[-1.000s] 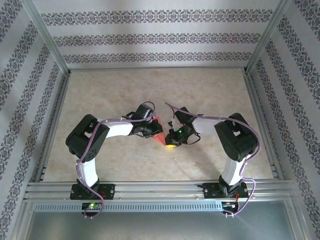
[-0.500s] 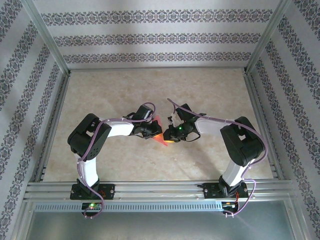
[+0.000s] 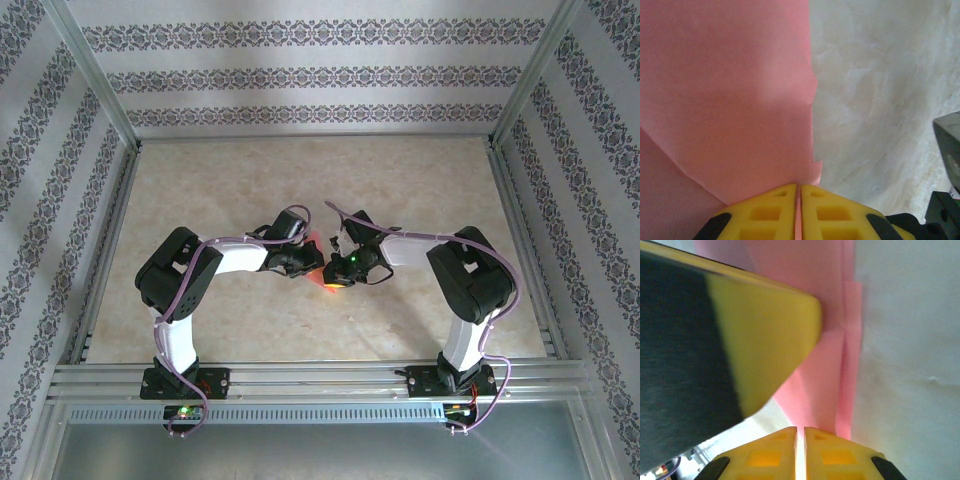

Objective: Fold a paper plane with a square sheet of paper (pick it up from the middle)
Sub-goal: Fourth fold the wing at the center of the table.

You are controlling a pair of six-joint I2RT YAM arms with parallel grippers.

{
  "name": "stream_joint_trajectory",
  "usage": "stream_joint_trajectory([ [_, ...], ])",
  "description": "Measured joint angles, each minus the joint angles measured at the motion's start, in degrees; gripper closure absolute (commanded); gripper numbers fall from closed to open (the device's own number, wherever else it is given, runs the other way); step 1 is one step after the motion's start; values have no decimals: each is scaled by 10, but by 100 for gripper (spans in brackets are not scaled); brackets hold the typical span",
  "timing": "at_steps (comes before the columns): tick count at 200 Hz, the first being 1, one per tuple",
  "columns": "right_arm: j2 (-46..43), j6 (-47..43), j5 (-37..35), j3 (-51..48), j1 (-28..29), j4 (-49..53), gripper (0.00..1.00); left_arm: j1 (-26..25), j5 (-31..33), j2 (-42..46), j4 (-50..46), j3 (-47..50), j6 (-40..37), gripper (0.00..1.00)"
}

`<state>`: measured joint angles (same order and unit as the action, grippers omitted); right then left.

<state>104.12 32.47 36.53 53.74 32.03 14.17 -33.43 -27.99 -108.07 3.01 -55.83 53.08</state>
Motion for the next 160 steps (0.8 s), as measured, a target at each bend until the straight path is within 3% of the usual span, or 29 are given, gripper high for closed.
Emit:
stream_joint_trajectory([
  [85, 10, -12, -13, 0, 0, 5, 89, 10, -9, 0, 0, 0, -8, 86],
  [160, 13, -29, -10, 0, -3, 6, 89, 94, -50, -21, -17, -27, -61, 85],
])
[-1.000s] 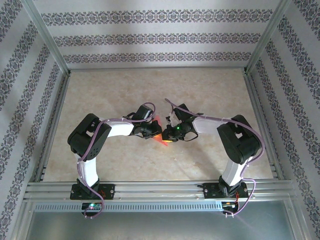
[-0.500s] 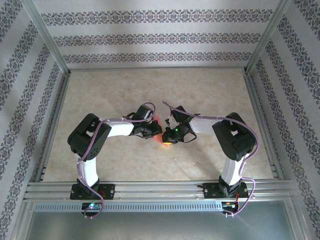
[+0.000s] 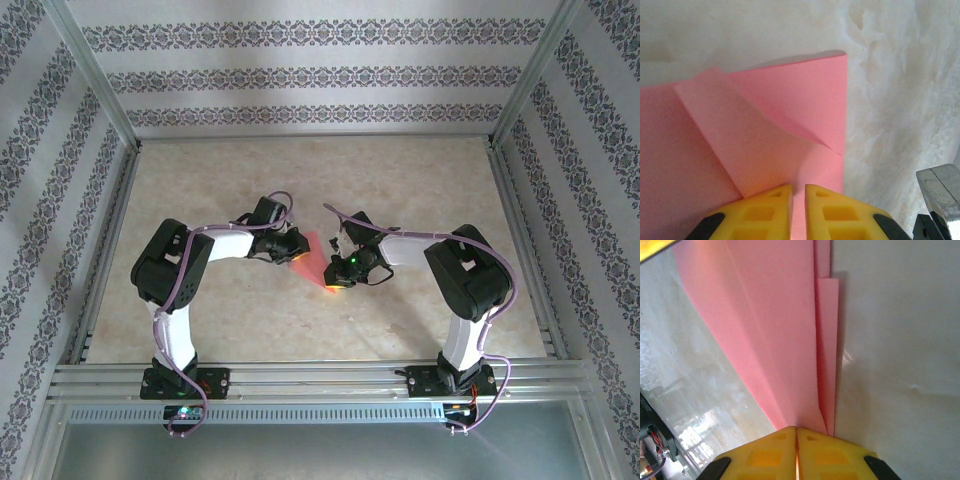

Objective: Fold a paper plane with a square sheet of paper (pick it up from the middle)
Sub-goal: Fourth fold the wing at the center of the table.

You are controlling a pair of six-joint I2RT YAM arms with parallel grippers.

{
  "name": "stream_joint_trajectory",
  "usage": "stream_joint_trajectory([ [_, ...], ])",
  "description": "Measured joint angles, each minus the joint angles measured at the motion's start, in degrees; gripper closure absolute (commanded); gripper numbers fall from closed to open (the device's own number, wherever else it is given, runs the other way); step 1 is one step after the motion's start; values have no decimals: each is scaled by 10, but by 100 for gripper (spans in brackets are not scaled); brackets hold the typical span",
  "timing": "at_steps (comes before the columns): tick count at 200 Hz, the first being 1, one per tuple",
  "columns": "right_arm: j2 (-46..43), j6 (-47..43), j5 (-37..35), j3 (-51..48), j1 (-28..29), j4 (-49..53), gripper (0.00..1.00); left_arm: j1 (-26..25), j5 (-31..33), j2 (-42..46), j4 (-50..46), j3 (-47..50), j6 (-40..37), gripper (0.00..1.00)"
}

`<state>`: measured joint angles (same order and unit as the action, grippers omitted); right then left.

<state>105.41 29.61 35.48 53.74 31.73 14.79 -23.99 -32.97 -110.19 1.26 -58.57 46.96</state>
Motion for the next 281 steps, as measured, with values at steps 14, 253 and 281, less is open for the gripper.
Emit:
stream_joint_trajectory([
  [14, 0, 0, 0, 0, 0, 0, 89, 6, -5, -7, -15, -14, -15, 85],
  [253, 3, 0, 7, -1, 2, -3, 89, -40, 24, 48, -21, 22, 7, 86],
  [281, 3, 0, 7, -1, 2, -3, 89, -40, 33, 38, -23, 20, 11, 87],
])
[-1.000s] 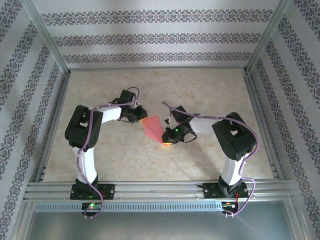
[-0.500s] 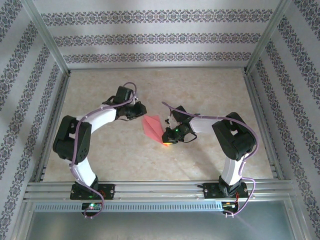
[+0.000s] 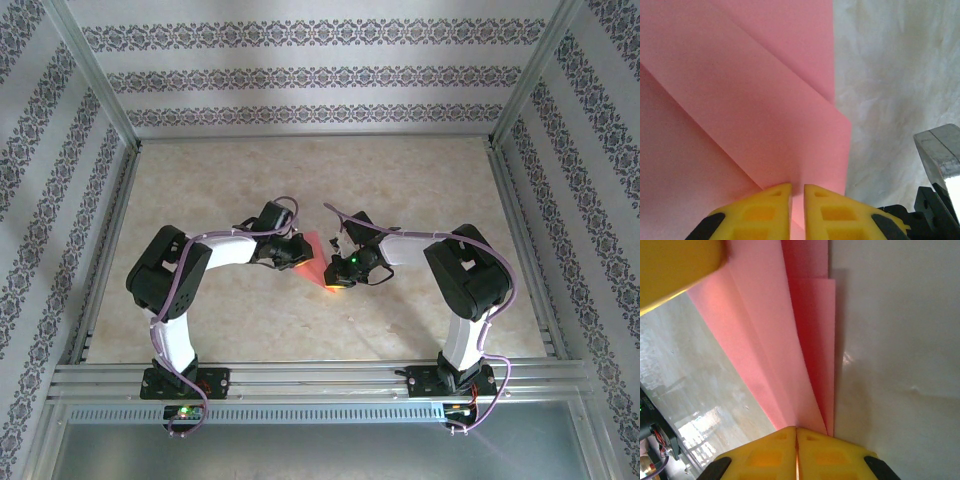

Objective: Fold a paper plane with a square sheet of paper (pick it up from the middle)
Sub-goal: Fourth fold the wing at the center of the table.

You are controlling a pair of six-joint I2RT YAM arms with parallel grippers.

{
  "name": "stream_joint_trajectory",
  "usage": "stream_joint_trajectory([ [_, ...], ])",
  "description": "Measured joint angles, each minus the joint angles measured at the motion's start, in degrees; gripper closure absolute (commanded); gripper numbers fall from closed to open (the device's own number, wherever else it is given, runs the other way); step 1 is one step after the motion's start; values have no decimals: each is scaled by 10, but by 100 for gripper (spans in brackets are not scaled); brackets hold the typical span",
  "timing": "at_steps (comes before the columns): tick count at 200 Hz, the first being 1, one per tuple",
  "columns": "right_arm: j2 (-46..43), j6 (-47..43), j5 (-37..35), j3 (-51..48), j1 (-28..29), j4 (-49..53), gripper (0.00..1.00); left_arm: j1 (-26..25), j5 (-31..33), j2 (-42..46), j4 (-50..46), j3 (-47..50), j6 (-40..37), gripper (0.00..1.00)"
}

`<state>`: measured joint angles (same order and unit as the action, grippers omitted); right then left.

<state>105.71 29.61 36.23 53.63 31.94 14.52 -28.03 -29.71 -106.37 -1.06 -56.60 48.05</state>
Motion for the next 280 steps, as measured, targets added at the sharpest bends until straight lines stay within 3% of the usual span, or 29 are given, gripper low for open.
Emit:
stream_joint_trajectory([
  [50, 0, -7, 0, -1, 0, -1, 89, 11, 30, -16, -21, -22, -10, 88],
  [75, 0, -12, 0, -2, 1, -4, 89, 31, 16, -27, -42, -38, -25, 88],
  [160, 4, -17, 0, 2, 1, -1, 89, 138, 58, -60, -111, -147, -105, 86],
  [193, 6, -24, 1, 6, 1, 4, 89, 125, 52, -20, -103, -121, -102, 86],
  [227, 6, -26, 1, 7, 1, 5, 90, 67, 34, 42, -63, -60, -68, 87],
  [280, 6, -26, 2, 7, 1, 4, 90, 22, 3, 9, -3, -25, -15, 90],
])
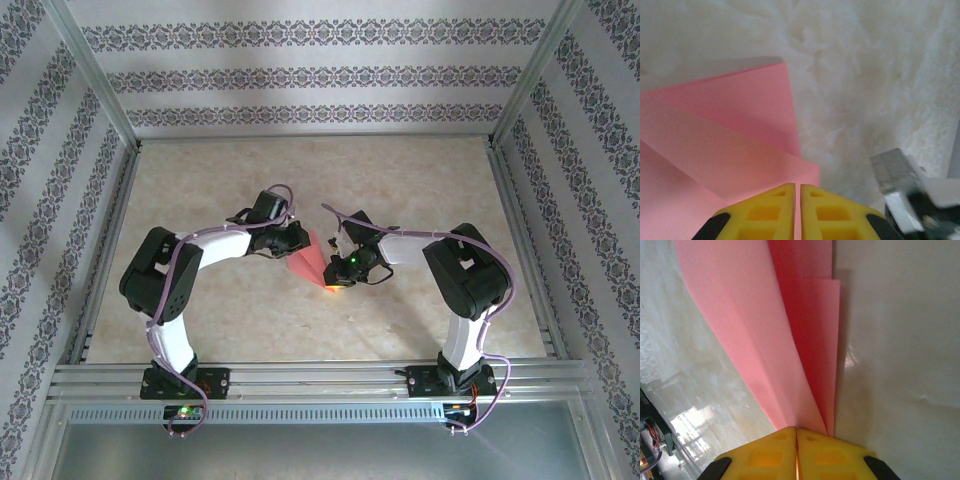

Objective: Fold a paper plane with a square sheet of paper (pick it up from the middle)
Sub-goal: Fourth fold the wing at the center of the table.

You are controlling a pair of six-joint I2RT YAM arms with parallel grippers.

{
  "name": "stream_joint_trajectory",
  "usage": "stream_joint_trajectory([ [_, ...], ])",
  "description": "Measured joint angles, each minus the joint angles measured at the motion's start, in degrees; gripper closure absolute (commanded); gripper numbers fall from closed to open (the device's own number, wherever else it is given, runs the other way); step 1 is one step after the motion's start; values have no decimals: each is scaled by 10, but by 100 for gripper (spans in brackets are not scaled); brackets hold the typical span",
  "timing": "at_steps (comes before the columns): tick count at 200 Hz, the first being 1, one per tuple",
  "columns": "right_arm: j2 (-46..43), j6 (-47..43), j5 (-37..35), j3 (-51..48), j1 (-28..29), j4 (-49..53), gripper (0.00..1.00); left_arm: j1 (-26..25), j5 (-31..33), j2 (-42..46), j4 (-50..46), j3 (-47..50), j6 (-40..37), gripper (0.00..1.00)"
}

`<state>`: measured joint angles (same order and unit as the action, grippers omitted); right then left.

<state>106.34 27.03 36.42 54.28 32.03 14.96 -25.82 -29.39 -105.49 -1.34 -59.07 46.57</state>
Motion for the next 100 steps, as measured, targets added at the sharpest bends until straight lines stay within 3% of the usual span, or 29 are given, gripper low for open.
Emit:
stream_joint_trajectory([
  [100, -10, 6, 3, -3, 0, -5, 88, 0, 1, -40, 5, 2, 15, 91],
])
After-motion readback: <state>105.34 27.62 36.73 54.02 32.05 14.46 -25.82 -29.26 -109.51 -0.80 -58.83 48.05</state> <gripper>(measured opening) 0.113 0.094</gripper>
